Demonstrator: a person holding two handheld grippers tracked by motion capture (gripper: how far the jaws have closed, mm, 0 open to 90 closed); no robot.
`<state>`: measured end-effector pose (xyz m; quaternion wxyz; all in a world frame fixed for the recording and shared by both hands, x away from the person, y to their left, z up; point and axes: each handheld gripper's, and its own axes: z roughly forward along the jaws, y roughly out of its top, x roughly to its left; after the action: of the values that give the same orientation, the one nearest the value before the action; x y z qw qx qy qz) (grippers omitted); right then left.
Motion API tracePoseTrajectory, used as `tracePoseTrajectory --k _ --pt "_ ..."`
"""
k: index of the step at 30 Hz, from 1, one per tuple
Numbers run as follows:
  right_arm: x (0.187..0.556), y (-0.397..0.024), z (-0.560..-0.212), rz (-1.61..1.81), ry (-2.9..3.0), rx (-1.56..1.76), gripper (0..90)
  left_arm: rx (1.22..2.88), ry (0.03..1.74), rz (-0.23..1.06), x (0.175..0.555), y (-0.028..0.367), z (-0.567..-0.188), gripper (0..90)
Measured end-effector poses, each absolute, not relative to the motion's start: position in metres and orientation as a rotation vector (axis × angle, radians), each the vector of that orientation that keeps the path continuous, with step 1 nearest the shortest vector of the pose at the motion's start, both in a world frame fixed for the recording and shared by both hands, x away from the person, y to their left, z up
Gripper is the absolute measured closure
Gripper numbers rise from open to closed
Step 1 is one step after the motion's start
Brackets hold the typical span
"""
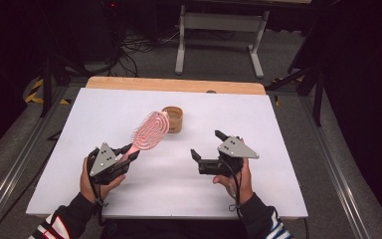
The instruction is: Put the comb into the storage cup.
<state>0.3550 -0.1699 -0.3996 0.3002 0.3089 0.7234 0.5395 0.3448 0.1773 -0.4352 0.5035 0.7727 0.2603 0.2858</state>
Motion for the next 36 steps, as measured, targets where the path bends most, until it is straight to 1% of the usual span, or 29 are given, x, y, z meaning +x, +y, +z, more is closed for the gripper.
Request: tracePoseTrajectory --k 7,15,17,21,24,26,27,29,30,33,36 --pt "0.366 -0.141 -0.404 1.507 2.009 0.837 3.8 1.868 0.596 0.682 0.343 0.160 -0.438 69.6" --pt "0.371 -0.129 -0.406 1.648 2.090 0.836 5.3 1.864 0.554 0.668 0.342 0.140 -0.441 69.6" --pt "0.372 -0.126 -0.406 1.650 2.096 0.846 6.9 1.869 0.538 0.669 0.340 0.134 -0.442 69.6" --pt "0.373 -0.123 -0.407 1.692 2.090 0.888 14.1 1.879 0.514 0.665 0.339 0.126 -0.444 69.6" --pt "0.372 -0.125 -0.407 1.741 2.063 0.898 23.9 1.891 0.496 0.655 0.338 0.120 -0.446 69.6" --pt "0.369 -0.127 -0.408 1.796 2.024 0.911 26.2 1.905 0.481 0.664 0.338 0.116 -0.447 69.6" --pt "0.368 -0.128 -0.408 1.811 2.012 0.917 30.5 1.909 0.479 0.664 0.337 0.115 -0.447 69.6" --pt "0.368 -0.130 -0.409 1.851 1.993 0.932 35.4 1.919 0.464 0.671 0.337 0.115 -0.448 69.6" --pt "0.367 -0.131 -0.410 1.867 1.986 0.940 40.4 1.922 0.470 0.664 0.337 0.115 -0.448 69.6" --pt "0.364 -0.133 -0.411 1.901 1.961 0.944 51.5 1.929 0.466 0.663 0.338 0.114 -0.450 69.5" --pt "0.361 -0.133 -0.412 1.927 1.965 0.935 56.2 1.934 0.477 0.657 0.339 0.115 -0.452 69.5"
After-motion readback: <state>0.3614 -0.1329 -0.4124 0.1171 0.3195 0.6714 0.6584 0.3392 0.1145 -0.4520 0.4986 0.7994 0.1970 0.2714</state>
